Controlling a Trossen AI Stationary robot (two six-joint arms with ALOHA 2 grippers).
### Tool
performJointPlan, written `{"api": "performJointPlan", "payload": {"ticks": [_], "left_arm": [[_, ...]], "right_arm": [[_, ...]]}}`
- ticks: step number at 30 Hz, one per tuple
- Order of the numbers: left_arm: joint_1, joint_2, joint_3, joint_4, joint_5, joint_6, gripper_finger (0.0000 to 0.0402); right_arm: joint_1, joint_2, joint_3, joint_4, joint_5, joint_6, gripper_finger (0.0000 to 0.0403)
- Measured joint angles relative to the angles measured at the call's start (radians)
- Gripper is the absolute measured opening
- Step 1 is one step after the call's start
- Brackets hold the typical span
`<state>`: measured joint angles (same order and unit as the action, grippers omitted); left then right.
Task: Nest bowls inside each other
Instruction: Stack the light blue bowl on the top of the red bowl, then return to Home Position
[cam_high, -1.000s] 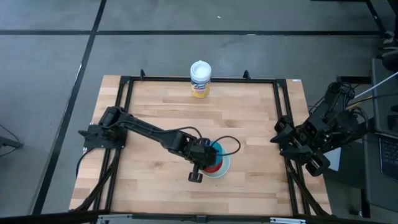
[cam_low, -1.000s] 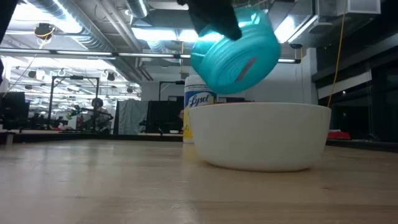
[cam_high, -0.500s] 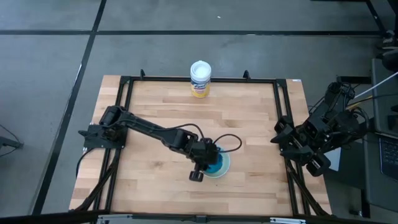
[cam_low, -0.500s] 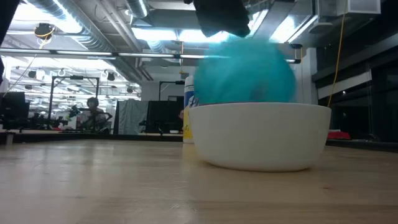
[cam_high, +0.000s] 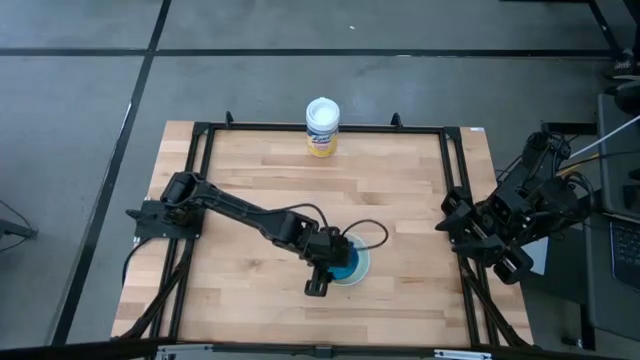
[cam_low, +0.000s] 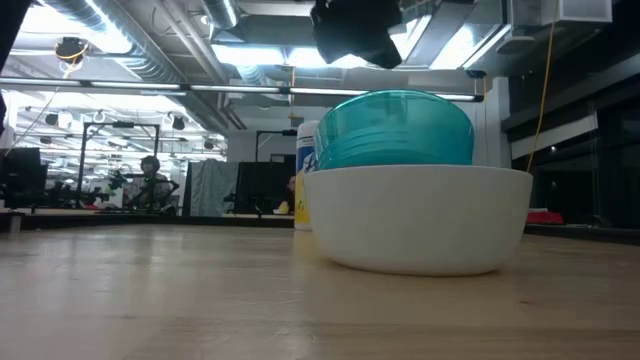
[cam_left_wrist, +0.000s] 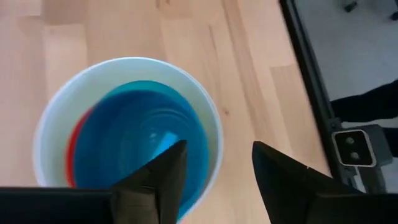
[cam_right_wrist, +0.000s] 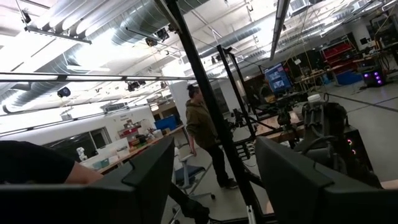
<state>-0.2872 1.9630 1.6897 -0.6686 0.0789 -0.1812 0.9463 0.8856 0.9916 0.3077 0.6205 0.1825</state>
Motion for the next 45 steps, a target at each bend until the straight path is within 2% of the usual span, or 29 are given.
{"api": "performJointPlan", "payload": {"ticks": [15, 18, 22, 25, 33, 38, 45], "left_arm": [[-0.017, 0.07, 0.001, 0.005, -0.034, 0.026, 0.0132], [-0.015, 0.092, 0.0, 0.007, -0.035, 0.025, 0.0097], [-0.019, 0.109, 0.0, 0.01, -0.01, 0.032, 0.0016], [-0.031, 0.107, 0.0, 0.014, -0.065, 0.042, 0.0006], [-0.04, 0.107, -0.014, 0.023, -0.097, 0.058, 0.001], [-0.044, 0.107, -0.014, 0.046, -0.1, 0.063, 0.0048], [-0.043, 0.106, -0.014, 0.047, -0.164, 0.073, 0.0099]], "right_arm": [[0.0, 0.0, 0.0, -0.001, 0.0, 0.017, 0.0221], [0.0, 0.002, 0.0, 0.0, 0.0, 0.019, 0.0224], [0.0, 0.003, 0.0, 0.0, 0.0, 0.022, 0.0224], [0.0, 0.004, 0.0, -0.001, 0.0, 0.022, 0.0219], [0.0, 0.003, 0.0, 0.0, 0.0, 0.023, 0.0214], [0.0, 0.009, 0.0, -0.001, 0.0, 0.037, 0.022], [0.0, 0.042, 0.0, -0.028, -0.011, 0.014, 0.0228]]}}
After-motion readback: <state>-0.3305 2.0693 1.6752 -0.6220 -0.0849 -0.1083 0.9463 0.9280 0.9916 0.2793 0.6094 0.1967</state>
